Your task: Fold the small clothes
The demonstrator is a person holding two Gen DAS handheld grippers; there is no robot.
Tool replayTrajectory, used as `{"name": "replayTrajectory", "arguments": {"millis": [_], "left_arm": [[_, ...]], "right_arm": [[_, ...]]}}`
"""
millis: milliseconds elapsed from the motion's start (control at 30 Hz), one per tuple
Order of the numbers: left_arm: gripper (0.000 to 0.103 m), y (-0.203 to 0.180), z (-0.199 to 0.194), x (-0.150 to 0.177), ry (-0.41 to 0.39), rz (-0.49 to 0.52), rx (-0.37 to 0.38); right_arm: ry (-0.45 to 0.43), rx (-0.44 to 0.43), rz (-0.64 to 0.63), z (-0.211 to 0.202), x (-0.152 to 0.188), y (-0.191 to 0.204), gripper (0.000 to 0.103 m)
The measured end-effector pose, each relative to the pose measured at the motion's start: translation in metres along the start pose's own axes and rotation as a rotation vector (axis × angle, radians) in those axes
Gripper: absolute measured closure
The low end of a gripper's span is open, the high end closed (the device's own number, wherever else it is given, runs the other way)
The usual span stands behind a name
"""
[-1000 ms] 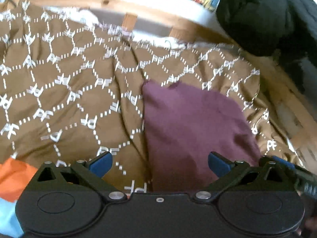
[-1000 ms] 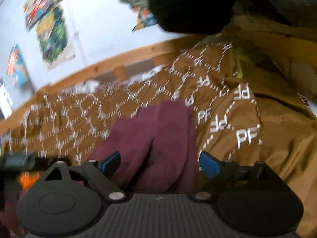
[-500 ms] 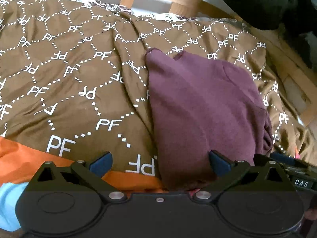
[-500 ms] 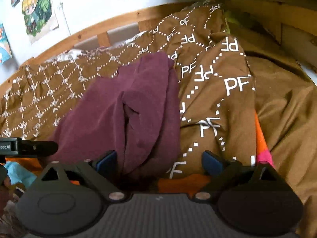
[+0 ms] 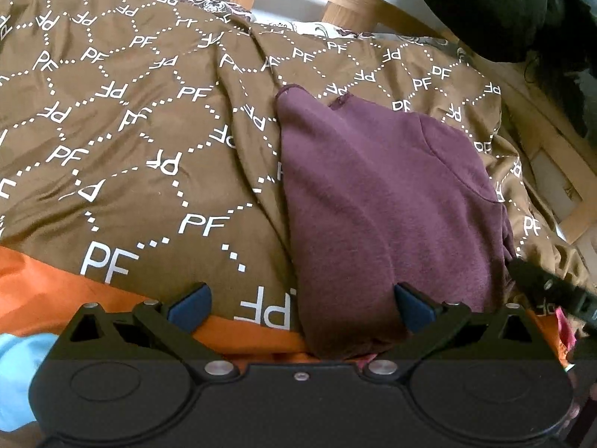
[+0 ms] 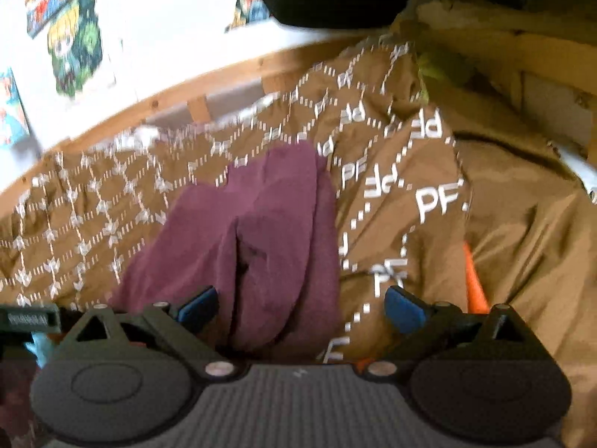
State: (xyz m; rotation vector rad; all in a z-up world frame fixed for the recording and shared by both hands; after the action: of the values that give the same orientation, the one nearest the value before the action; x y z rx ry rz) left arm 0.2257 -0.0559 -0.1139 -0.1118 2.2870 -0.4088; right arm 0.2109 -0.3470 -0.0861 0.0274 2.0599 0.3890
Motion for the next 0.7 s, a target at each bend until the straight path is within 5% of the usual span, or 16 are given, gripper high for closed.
{"name": "replayTrajectory", "arguments": {"millis": [133, 367, 633, 700], "left_arm": [[0.001, -0.001, 0.001, 0.001, -0.005, 0.011, -0.002], [0.001, 0.000, 0.001, 0.002, -0.009, 0.019, 0.008], [0.001, 0.003, 0.003, 0.002, -0.008, 0.016, 0.031], [0.001, 0.002, 0.003, 0.002, -0.010, 0.023, 0.023]], "right_arm": [[-0.061, 0.032, 0.035, 0.000, -0.006, -0.007, 0.004], [-0.020, 0.148, 0.023, 0.016, 0.003, -0.021, 0.015], [-0.128, 0.056, 0.132, 0.008, -0.004, -0.025, 0.014], [-0.144, 0.044, 0.127, 0.011, -0.010, -0.024, 0.022]]}}
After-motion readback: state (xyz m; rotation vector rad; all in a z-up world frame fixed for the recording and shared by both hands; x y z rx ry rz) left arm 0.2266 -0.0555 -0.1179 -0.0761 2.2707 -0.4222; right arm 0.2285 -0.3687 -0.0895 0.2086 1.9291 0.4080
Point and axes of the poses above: each gripper's, at about its wrist camera, not at the fingertips, and z roughly the way its jaws point, y to its left, x to its underside, the point moved 4 cm from there along z, roughly the way its jaws point, and after that the axes turned 6 degrees about -y, right-handed, at the moved point
